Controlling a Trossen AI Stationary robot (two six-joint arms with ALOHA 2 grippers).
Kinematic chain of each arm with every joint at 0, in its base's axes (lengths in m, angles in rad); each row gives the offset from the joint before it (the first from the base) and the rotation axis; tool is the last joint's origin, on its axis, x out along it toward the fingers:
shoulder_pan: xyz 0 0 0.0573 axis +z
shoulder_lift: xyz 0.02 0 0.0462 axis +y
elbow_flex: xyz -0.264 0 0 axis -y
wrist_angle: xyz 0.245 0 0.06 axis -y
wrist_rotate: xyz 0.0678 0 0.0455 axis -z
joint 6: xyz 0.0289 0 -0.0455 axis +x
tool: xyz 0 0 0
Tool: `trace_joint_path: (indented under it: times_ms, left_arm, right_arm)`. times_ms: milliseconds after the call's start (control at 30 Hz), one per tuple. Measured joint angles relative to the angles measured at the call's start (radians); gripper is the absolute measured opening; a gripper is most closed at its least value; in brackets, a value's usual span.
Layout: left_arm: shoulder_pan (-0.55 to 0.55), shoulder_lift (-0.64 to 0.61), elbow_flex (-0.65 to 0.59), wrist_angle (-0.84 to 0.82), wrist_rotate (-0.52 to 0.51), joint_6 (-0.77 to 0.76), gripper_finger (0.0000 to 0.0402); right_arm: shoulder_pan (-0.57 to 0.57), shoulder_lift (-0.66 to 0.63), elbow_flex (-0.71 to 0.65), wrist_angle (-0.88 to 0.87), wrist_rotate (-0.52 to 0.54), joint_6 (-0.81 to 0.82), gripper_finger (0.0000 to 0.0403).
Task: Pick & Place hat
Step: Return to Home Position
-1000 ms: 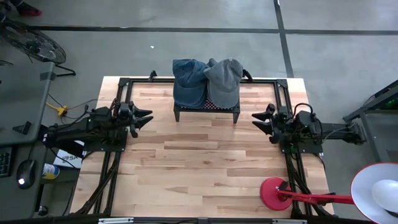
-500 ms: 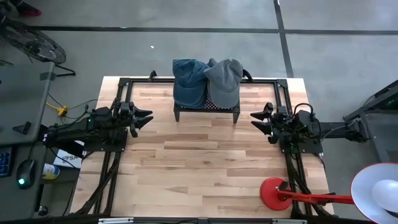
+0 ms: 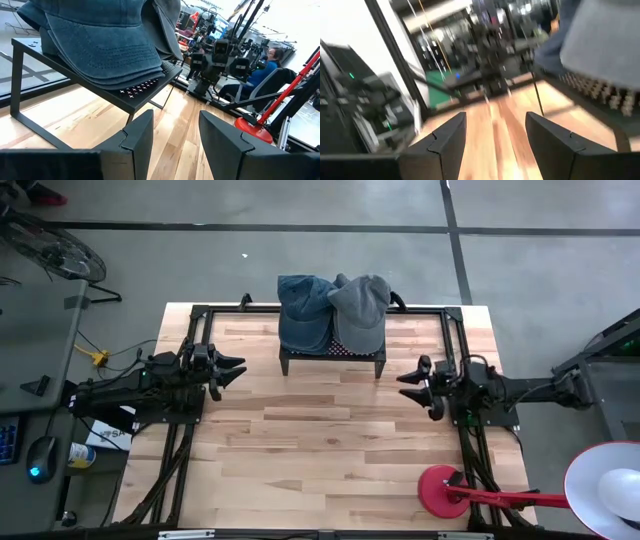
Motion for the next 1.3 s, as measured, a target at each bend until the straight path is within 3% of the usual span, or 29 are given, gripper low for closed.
trace_joint_path:
  times_ms: [333,600,1300]
  left_arm:
    - [0.0,0.0,0.0,0.0,0.0,0.0,0.0156]
    - [0.0,0.0,0.0,0.0,0.0,0.0,0.0156]
    - [0.0,0.0,0.0,0.0,0.0,0.0,0.0156]
  right_arm:
    - [0.0,-0.041,0.0,-0.273,0.141,-0.009,0.0197]
    - [0.0,-0.041,0.0,-0.277,0.141,0.115,0.0197]
    - [0.0,-0.041,0.0,-0.277,0.141,0.11,0.0197]
